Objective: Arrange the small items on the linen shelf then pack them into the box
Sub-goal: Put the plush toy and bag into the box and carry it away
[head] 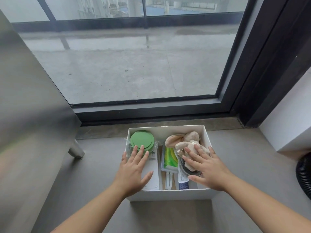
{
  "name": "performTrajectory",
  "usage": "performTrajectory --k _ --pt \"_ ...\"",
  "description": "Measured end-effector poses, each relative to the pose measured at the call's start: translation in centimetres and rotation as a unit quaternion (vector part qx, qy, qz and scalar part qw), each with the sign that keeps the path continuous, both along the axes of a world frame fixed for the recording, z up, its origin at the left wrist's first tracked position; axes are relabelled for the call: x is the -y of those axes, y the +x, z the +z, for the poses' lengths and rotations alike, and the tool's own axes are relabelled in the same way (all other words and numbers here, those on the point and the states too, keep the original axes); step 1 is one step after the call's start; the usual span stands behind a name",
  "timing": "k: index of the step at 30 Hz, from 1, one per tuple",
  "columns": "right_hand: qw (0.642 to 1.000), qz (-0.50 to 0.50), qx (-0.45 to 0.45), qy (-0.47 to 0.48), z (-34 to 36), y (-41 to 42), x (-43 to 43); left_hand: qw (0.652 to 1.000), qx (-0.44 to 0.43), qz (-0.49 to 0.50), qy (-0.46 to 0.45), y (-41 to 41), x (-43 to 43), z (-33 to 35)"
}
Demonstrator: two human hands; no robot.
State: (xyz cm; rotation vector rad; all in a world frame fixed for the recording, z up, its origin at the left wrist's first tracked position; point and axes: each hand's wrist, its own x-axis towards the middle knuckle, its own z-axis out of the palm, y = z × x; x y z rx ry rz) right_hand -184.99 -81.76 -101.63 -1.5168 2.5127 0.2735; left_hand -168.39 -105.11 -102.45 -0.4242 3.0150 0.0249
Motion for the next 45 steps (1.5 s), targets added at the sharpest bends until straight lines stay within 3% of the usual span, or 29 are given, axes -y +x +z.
performTrajectory --k 45 --pt "0.999 -0.002 -0.026 0.032 -0.7 -0.7 -0.6 1.000 0.019 0.001 0.020 -0.1 -1.3 0.1"
